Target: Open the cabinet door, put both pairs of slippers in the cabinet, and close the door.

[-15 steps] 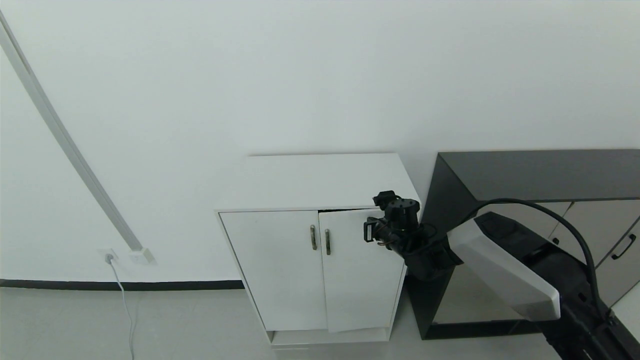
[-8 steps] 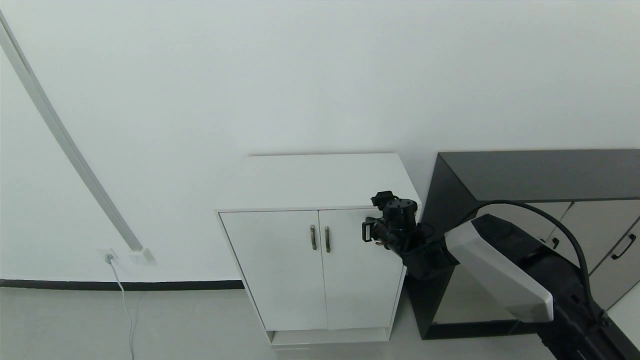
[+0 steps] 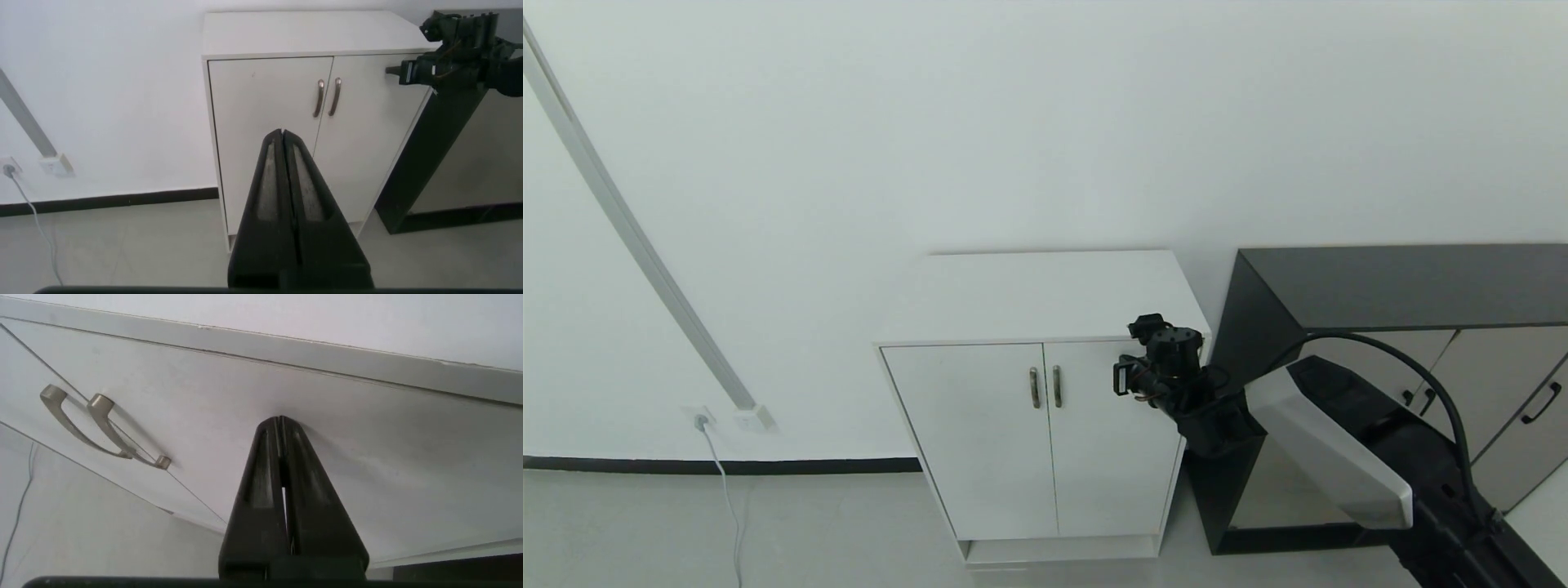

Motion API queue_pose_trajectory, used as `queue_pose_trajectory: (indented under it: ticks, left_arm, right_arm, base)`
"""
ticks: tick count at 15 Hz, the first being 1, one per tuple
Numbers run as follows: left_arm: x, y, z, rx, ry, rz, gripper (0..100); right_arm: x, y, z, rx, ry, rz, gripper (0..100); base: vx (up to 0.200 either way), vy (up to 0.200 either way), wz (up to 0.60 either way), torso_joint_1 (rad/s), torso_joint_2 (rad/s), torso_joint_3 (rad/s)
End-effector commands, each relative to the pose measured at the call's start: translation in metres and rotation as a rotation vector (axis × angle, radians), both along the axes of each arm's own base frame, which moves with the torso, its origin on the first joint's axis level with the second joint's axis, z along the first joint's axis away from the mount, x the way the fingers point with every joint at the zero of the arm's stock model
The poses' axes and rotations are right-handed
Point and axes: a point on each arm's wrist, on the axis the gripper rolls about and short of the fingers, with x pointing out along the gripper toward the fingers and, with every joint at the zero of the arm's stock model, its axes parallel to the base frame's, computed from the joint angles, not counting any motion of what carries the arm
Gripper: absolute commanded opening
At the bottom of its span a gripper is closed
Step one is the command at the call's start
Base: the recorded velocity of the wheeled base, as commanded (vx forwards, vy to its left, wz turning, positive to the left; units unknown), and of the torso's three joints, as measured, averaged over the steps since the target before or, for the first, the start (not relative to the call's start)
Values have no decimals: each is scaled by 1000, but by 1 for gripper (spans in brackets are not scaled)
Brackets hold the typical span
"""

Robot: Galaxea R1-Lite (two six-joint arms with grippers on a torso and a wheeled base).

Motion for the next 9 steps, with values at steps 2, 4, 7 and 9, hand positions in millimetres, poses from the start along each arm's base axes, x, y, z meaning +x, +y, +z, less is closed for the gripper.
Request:
queue_pose_trajectory:
  ticks: [2, 4, 7, 9]
  left_arm:
    - [0, 0, 0, -2, 1, 0, 0]
    - [0, 0, 0, -2, 1, 0, 0]
    - [0, 0, 0, -2, 1, 0, 0]
    - [0, 0, 0, 4, 1, -3, 0]
  right_arm:
    - [-1, 0, 2, 2, -3, 0, 0]
    - [-9, -5, 10, -5, 12, -1, 0]
    - [-30, -18, 27, 3, 0, -5, 0]
    - [-50, -37, 39, 2, 2, -20, 0]
  base:
    - [0, 0, 0, 0, 0, 0]
    - [0, 0, 0, 0, 0, 0]
    - [0, 0, 0, 0, 0, 0]
    - [0, 0, 0, 0, 0, 0]
